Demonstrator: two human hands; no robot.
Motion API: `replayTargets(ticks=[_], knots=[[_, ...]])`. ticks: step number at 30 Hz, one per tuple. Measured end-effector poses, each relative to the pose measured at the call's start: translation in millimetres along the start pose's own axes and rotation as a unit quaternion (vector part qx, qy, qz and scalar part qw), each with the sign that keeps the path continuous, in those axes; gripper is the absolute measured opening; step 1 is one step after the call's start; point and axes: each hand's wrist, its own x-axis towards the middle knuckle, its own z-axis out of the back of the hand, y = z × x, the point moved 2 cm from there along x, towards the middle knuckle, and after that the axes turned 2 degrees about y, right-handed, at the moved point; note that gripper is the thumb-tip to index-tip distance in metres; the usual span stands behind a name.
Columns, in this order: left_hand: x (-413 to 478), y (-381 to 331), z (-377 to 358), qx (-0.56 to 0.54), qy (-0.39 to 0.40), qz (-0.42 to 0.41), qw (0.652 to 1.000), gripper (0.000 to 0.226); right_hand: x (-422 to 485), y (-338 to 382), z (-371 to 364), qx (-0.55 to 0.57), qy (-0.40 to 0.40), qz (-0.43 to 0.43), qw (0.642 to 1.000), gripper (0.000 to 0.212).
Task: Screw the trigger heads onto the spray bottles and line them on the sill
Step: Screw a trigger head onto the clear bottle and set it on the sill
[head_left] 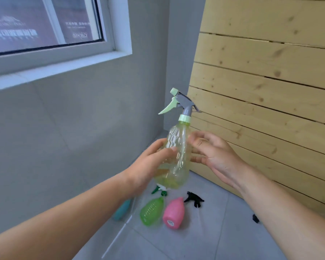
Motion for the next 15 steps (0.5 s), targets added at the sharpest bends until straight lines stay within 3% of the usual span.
replayTargets(ticks=[4,9,13,15], knots=[[-5.3,-40.4,39.0,-0.032,-0.091,-0.074,0.993,0.043,14.7,25.4,-42.9,-0.077,0.052,0.046,0.995,0.022],[-11.0,-102.2,92.4,0.032,-0.161,-0.137,0.977,0.043,61.1,73.9,-107.6,-0.123,0.088,0.125,0.981,0.054],[-1.4,-156.8,144.7,0.083,-0.22,-0.155,0.96,0.044,113.1,119.4,-155.2,-0.152,0.087,0.173,0.969,0.046],[6.6,-181.7,168.0,0.105,-0.235,-0.16,0.953,0.038,143.5,135.4,-172.8,-0.153,0.098,0.181,0.967,0.057]])
